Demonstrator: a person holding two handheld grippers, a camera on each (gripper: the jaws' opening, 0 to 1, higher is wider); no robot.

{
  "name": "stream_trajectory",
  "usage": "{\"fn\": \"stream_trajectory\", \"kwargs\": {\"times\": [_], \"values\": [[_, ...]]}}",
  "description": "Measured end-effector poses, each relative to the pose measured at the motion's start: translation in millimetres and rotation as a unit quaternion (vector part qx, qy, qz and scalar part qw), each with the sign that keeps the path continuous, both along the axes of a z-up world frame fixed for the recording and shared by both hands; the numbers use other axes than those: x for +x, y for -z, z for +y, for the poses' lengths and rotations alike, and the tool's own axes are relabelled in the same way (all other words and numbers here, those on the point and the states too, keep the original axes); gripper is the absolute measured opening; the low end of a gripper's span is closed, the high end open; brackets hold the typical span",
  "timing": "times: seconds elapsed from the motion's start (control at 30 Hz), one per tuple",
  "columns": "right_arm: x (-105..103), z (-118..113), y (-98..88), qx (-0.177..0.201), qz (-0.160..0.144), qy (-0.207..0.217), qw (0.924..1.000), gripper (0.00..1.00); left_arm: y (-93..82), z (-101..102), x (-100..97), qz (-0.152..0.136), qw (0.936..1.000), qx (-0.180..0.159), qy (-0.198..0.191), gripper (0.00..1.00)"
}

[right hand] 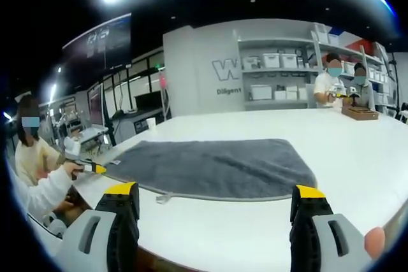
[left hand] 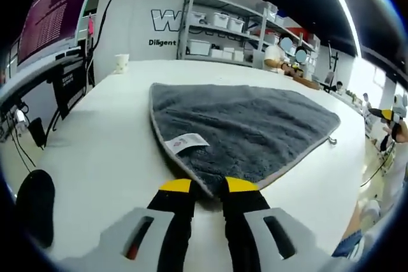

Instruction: Open the folded towel by lifting each exposed corner and separating the folded layers until the towel lies flat within the target outline without major curled edges

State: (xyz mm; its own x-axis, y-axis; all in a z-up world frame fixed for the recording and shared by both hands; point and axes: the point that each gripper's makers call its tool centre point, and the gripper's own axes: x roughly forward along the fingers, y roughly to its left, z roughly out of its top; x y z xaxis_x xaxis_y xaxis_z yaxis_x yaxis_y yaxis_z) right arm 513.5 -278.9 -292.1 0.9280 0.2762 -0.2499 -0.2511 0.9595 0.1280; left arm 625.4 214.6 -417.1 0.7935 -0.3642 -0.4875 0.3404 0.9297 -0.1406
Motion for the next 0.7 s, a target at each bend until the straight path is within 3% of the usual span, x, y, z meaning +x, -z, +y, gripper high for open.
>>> {"fn": "stream_trajectory", "kwargs": {"times": [0.23, 0.7], "values": [[-0.3, -0.2, 1.2, -0.001, 0.002, 0.0, 1.0, 0.98, 0.8, 2.7, 0.3, 0.001, 1.0, 0.005, -0.002, 0.07], [-0.4, 0.4, 1.3, -0.002, 0.003, 0.0, 1.0, 0.99, -1.1, 23.0, -5.1, 0.016, 0.9996, 0.008, -0.022, 0.05]]}}
